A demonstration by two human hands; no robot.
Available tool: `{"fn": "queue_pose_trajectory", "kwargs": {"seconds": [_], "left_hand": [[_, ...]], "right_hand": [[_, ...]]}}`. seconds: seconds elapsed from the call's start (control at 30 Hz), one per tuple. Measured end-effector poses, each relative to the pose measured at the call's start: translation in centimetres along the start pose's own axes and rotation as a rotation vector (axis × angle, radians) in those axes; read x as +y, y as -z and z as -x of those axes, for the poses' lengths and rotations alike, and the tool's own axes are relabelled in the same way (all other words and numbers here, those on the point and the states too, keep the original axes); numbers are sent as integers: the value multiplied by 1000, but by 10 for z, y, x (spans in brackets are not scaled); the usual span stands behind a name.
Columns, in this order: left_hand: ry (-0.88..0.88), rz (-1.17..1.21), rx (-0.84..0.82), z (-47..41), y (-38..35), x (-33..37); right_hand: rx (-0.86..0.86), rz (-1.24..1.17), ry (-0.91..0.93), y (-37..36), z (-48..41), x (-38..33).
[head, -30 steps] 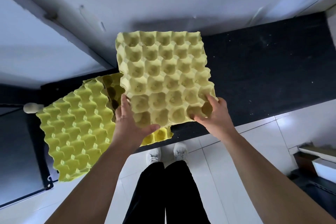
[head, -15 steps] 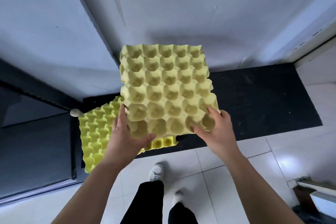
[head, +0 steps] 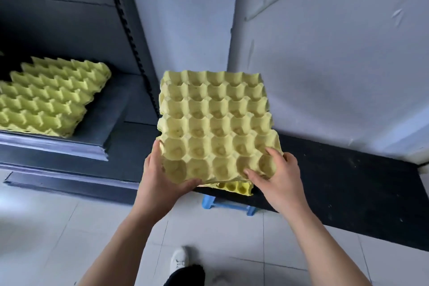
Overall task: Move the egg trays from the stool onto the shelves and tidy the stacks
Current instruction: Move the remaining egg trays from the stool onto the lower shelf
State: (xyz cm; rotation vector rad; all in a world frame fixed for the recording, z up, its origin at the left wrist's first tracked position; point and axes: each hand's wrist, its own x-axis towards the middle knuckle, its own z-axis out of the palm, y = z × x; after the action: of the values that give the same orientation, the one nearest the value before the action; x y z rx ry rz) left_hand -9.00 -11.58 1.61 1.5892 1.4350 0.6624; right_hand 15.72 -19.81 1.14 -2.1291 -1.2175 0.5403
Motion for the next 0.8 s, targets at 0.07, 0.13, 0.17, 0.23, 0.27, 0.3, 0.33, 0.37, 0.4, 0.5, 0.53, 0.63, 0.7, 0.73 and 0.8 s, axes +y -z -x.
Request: {"fn": "queue_pose_trajectory", "kwargs": {"seconds": [0.07,0.13,0.17,0.23,0.27,0.3,0.33,0.37,0.4,0.5,0.53,0.63,0.7,0.73,0.8], "left_hand": [[6,34,59,12,26,-3],[22,52,110,19,54,-10],[17,58,130,21,69,-14],[-1,53,175,23,101,-26],[5,59,199,25,123,-32],[5,59,216,26,137,-36],[3,57,228,25,148,-38],[-2,59,246,26,164,-41],[1,65,254,26,184,-49],[-11,73,253,21,243,-76],[-3,73,251,18,262,-86],[28,61,248,7,314,-112],[54,42,239,-2,343,-125],[71,31,234,-8,356,-131],[90,26,230,-22,379,-145]], "right_hand": [[-14,2,55,-6,8,-26],[-28,11,95,-15,12,-54],[-35,15,118,-20,14,-69],[-42,12,167,-33,17,-99],[-45,17,193,-45,19,-120],[-53,21,202,-53,20,-133],[-65,24,201,-60,21,-144],[-75,27,210,-71,23,-159],[-83,35,215,-85,25,-175],[-97,34,207,-129,35,-220],[-89,26,206,-145,38,-234],[-94,3,176,-186,48,-273],[-121,-3,155,-209,53,-297],[-125,-2,150,-220,53,-308],[-119,14,139,-240,51,-328]]}}
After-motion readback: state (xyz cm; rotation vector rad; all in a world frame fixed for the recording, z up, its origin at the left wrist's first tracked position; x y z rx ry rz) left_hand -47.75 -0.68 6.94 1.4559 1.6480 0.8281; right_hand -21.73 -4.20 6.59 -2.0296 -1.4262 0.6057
